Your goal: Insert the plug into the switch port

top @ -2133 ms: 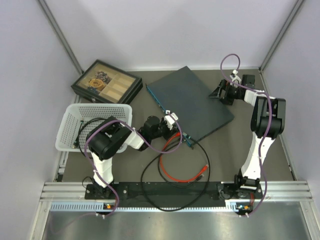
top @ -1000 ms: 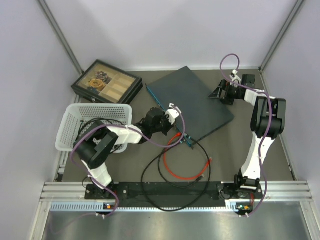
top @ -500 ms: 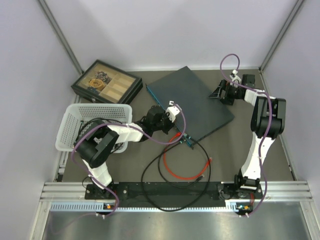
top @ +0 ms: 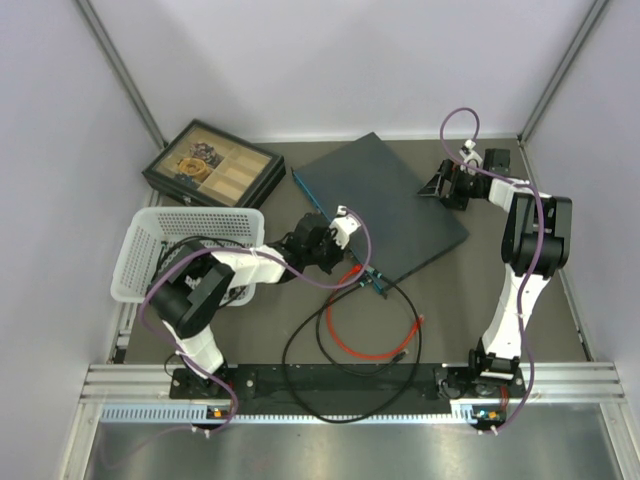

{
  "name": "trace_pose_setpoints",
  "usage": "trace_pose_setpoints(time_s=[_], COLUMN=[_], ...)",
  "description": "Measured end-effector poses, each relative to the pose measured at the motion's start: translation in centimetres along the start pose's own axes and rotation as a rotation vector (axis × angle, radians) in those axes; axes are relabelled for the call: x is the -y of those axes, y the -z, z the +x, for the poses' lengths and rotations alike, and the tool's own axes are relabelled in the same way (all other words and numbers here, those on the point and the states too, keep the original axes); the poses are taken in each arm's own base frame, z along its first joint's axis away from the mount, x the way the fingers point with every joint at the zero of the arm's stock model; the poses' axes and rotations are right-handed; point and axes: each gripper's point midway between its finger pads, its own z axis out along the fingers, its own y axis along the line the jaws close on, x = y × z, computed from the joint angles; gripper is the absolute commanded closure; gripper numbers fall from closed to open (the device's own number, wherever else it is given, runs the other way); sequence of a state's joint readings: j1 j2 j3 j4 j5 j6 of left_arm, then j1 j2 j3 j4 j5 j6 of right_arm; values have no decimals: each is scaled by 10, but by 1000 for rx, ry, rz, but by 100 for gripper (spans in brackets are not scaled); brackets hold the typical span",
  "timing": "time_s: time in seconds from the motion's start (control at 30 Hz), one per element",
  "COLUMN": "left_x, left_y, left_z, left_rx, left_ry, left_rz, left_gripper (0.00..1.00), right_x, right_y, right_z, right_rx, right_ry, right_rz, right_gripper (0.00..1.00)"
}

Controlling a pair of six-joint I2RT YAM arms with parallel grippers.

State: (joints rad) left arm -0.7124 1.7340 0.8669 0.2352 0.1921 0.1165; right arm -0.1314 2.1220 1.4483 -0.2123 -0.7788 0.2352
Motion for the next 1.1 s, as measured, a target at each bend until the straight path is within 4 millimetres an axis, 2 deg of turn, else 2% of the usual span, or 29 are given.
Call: trace_pose_setpoints(time_s=[0.07,0.2,0.57,0.97,1.03,1.1], left_x=[2,3,6,9,9,9], left_y=[-1,-9,-16,-26,-26,-26], left_z=[-1,-17,-17,-25,-25,-26], left_rx=[-11,6,-47,142,156,163], left_ry=[3,2,72,246,258,261], left_rz=[12,37,82,31,24,19], left_gripper=[100,100,100,100,98,80], right_x=[0,0,0,4,4,5], right_y=[0,0,0,0,0,0], right_z=[0,0,0,-6,-6,-6], right_rx=[0,0,0,21,21,23], right_ry=[0,0,0,13,13,13], right_rz=[0,0,0,12,13,15], right_gripper=[1,1,1,1,1,1])
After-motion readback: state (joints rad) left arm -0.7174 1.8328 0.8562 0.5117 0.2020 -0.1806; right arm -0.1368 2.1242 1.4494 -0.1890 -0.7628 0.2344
